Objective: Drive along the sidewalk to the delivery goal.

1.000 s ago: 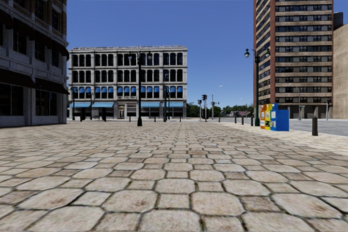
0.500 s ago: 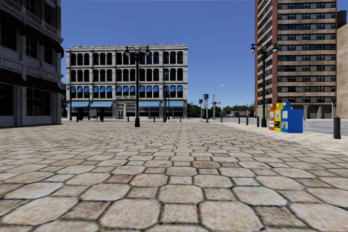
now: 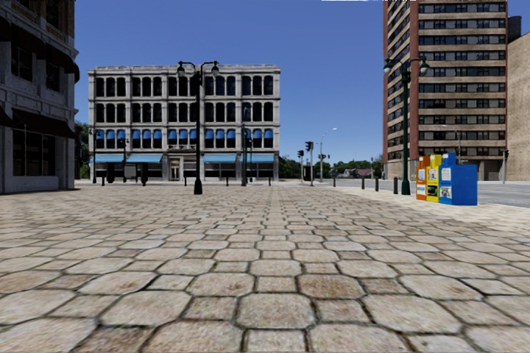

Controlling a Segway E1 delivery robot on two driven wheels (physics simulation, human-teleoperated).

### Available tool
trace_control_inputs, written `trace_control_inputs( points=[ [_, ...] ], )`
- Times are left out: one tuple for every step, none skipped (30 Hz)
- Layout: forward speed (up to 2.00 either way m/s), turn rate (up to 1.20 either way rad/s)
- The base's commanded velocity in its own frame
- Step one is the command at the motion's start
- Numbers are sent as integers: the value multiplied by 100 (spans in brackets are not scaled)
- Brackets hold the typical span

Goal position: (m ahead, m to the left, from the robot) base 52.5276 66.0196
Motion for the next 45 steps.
trace_control_inputs(
  points=[
    [199,-38],
    [199,-39],
    [199,-39],
    [199,-39],
    [199,-39],
    [199,-39],
    [199,-39],
    [199,-39],
    [199,-39],
    [199,-39],
    [199,-30],
    [199,-30],
    [199,0],
    [199,0],
    [199,0],
    [199,0],
    [199,0],
    [199,0],
    [199,0],
    [199,0],
    [199,0],
    [199,0],
    [199,0],
    [199,0],
    [199,0],
    [199,0],
    [199,0],
    [199,0],
    [199,0],
    [199,0],
    [199,0],
    [199,0],
    [199,0],
    [199,0],
    [199,0],
    [199,10],
    [199,16],
    [199,16],
    [199,18],
    [199,18],
    [199,18],
    [199,18],
    [199,19],
    [199,19],
    [199,19]
  ],
)
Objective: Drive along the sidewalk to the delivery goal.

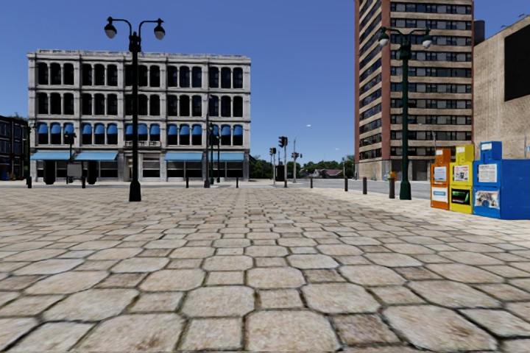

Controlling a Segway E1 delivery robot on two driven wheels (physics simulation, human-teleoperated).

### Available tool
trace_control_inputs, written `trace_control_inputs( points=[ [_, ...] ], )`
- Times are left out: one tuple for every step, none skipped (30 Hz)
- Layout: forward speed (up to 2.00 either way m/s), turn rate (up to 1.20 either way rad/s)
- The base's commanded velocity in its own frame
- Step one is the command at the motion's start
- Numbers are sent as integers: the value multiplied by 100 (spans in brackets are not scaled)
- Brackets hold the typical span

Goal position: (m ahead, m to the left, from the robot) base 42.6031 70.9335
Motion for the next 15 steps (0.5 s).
trace_control_inputs(
  points=[
    [199,19],
    [199,19],
    [199,19],
    [199,19],
    [199,19],
    [199,19],
    [199,19],
    [199,19],
    [199,20],
    [199,20],
    [199,20],
    [199,18],
    [199,18],
    [199,22],
    [199,22]
  ],
)
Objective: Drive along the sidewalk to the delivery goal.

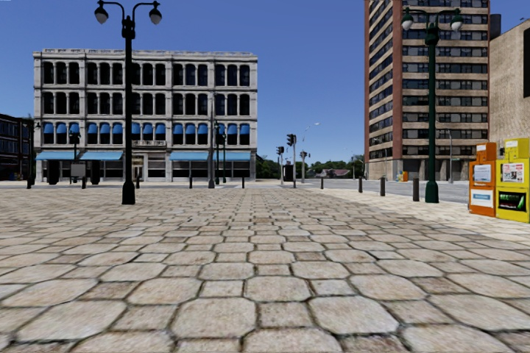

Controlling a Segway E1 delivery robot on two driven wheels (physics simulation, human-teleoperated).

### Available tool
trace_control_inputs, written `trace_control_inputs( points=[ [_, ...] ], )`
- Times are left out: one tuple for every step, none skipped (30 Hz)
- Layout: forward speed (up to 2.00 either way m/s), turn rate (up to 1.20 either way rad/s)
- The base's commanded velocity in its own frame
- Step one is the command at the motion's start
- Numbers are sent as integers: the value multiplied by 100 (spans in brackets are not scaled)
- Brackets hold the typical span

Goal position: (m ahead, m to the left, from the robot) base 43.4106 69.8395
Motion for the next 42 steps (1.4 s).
trace_control_inputs(
  points=[
    [199,27],
    [199,27],
    [199,16],
    [199,0],
    [199,0],
    [199,0],
    [199,0],
    [199,0],
    [199,0],
    [199,0],
    [199,0],
    [199,0],
    [199,0],
    [199,0],
    [199,0],
    [199,0],
    [199,0],
    [199,0],
    [199,0],
    [199,0],
    [199,0],
    [199,0],
    [199,0],
    [199,0],
    [199,0],
    [199,0],
    [199,0],
    [199,0],
    [199,0],
    [199,0],
    [199,0],
    [199,0],
    [199,0],
    [199,0],
    [199,0],
    [199,0],
    [199,0],
    [199,0],
    [199,0],
    [199,0],
    [199,0],
    [199,0]
  ],
)
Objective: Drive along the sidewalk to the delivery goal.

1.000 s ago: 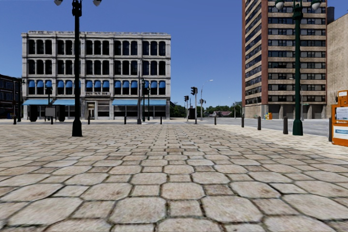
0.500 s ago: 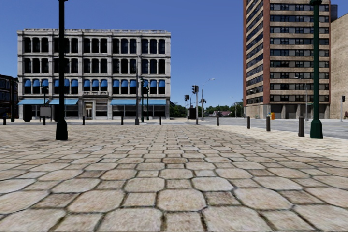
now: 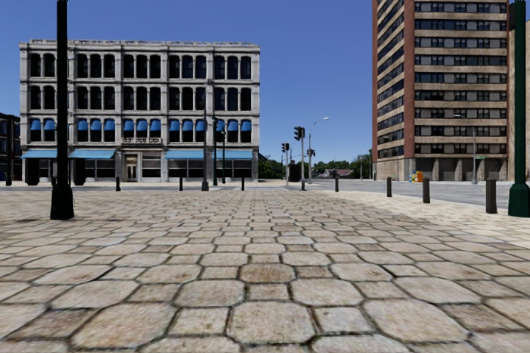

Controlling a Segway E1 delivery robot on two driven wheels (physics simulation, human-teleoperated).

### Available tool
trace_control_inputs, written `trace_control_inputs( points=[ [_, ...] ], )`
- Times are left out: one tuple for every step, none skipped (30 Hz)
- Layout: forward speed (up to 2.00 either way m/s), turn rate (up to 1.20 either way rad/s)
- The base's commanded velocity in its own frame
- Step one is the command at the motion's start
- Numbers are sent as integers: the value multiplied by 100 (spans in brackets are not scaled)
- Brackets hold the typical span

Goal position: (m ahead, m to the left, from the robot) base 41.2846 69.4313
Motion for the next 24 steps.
trace_control_inputs(
  points=[
    [199,0],
    [199,0],
    [199,0],
    [199,0],
    [199,0],
    [199,0],
    [199,0],
    [199,0],
    [199,0],
    [199,0],
    [199,0],
    [199,0],
    [199,0],
    [199,0],
    [200,0],
    [200,0],
    [200,0],
    [200,0],
    [200,0],
    [200,0],
    [200,0],
    [200,0],
    [200,0],
    [200,0]
  ],
)
